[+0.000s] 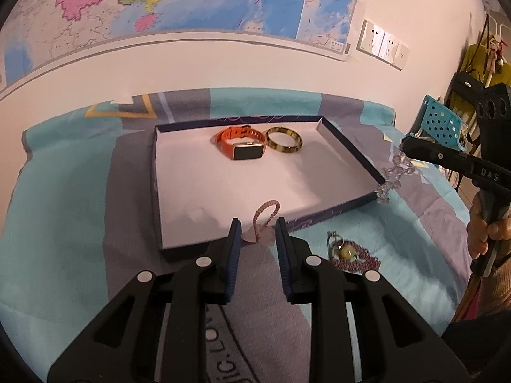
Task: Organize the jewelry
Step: 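Carry the pendant into the box with the left tool while the right tool drops the crystal bracelet there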
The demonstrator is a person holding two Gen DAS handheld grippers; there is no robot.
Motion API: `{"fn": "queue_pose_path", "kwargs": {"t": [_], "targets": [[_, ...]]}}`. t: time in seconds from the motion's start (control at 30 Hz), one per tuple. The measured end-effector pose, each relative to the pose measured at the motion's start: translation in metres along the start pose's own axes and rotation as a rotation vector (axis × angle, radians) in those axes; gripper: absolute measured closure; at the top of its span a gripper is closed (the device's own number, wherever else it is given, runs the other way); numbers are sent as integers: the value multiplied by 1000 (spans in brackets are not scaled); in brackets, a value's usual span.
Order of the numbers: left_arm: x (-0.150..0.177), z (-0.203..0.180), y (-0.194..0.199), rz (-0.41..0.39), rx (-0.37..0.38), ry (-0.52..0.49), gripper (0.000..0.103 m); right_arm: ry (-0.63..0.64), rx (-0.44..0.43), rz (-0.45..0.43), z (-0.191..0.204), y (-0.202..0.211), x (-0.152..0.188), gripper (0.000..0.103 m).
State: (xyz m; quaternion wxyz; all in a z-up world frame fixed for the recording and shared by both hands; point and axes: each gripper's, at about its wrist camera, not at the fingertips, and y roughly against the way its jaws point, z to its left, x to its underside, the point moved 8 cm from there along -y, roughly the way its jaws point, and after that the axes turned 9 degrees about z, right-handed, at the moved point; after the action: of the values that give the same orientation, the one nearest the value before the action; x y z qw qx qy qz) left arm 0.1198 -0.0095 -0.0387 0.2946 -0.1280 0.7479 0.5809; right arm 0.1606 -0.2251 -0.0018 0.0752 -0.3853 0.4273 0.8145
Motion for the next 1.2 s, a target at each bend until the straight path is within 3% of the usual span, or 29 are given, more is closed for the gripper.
{"fn": "queue_pose_path", "kwargs": {"t": [0.47, 1.2], "targets": [[-36, -2, -25, 4, 10, -7, 81, -8, -19, -3, -8, -33, -44, 95], [-63, -2, -74, 66, 4, -13, 81, -48, -25, 72, -25, -95, -65, 95]]}}
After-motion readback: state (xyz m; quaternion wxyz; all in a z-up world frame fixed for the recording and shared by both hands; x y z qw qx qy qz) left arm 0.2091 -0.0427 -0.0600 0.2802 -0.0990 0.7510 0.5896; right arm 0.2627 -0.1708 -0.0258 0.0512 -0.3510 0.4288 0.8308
